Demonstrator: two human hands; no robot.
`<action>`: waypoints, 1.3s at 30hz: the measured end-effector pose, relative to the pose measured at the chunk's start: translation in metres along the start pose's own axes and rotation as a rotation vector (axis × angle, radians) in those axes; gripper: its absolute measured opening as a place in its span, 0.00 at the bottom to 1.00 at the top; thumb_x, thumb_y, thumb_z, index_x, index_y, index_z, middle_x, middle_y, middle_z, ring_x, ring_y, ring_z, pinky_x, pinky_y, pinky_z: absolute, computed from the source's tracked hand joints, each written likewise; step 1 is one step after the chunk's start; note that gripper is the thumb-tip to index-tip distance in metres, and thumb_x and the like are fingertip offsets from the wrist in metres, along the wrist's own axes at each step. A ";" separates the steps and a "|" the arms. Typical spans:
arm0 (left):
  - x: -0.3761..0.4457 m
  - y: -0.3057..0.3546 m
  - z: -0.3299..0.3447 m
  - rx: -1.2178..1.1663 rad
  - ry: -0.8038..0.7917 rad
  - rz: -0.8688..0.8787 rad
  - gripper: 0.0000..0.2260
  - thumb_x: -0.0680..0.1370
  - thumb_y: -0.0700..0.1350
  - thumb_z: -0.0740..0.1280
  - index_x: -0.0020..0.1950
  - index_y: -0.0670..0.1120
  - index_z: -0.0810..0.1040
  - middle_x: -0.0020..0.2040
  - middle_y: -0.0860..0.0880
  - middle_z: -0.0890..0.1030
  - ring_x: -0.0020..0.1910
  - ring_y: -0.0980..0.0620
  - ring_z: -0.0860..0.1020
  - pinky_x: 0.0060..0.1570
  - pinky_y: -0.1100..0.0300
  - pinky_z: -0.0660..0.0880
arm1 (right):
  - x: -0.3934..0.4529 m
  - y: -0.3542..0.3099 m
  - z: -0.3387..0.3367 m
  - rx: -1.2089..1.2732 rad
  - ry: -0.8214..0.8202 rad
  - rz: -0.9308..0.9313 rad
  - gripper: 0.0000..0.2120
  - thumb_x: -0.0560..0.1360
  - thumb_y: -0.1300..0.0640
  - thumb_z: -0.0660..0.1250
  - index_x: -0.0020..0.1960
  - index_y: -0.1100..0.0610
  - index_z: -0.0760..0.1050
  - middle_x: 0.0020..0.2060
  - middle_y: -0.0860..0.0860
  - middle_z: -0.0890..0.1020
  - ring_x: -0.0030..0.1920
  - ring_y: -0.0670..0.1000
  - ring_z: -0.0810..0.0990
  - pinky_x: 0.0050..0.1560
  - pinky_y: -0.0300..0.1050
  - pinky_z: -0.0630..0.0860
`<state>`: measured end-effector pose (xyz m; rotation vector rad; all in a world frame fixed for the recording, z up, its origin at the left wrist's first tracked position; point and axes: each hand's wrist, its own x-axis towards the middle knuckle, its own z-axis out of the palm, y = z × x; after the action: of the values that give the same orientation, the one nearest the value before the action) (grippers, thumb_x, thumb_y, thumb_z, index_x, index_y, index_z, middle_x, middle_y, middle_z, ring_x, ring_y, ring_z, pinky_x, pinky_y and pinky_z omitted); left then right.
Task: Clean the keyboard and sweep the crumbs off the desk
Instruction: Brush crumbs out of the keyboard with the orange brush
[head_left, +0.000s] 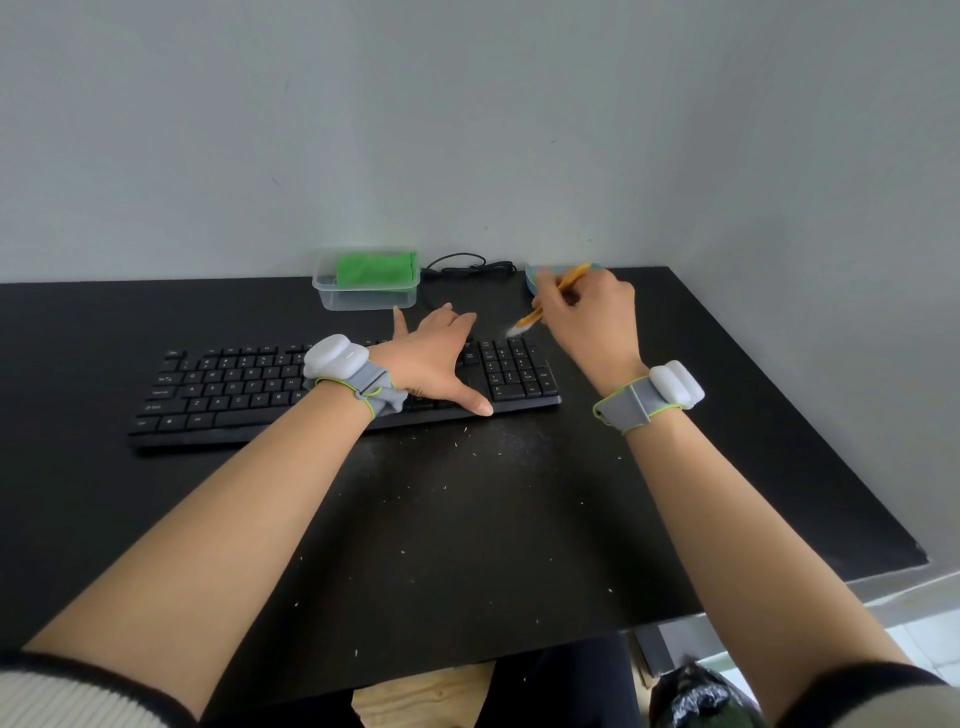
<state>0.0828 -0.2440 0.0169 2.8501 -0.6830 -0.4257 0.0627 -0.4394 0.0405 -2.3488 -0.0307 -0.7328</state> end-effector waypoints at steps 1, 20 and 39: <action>0.000 0.000 0.000 -0.002 -0.001 0.000 0.58 0.65 0.69 0.73 0.81 0.44 0.43 0.81 0.45 0.48 0.79 0.48 0.39 0.70 0.30 0.35 | -0.001 0.001 0.003 -0.012 -0.019 -0.002 0.28 0.76 0.40 0.57 0.34 0.62 0.81 0.27 0.53 0.82 0.30 0.52 0.81 0.40 0.50 0.78; 0.001 -0.001 0.002 0.001 0.010 0.007 0.59 0.65 0.70 0.73 0.81 0.44 0.43 0.81 0.45 0.49 0.79 0.48 0.40 0.70 0.29 0.35 | -0.003 -0.004 0.017 -0.043 -0.096 0.027 0.30 0.76 0.38 0.57 0.31 0.61 0.79 0.26 0.52 0.81 0.29 0.52 0.80 0.36 0.50 0.80; 0.000 -0.001 0.002 -0.009 0.021 0.007 0.58 0.65 0.69 0.73 0.81 0.44 0.44 0.81 0.45 0.50 0.80 0.49 0.40 0.70 0.29 0.35 | -0.016 -0.010 0.007 0.005 -0.093 -0.025 0.23 0.76 0.49 0.60 0.28 0.61 0.77 0.27 0.49 0.83 0.27 0.49 0.78 0.31 0.47 0.79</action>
<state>0.0820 -0.2435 0.0150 2.8390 -0.6852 -0.3955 0.0506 -0.4253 0.0340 -2.3798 -0.1025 -0.6346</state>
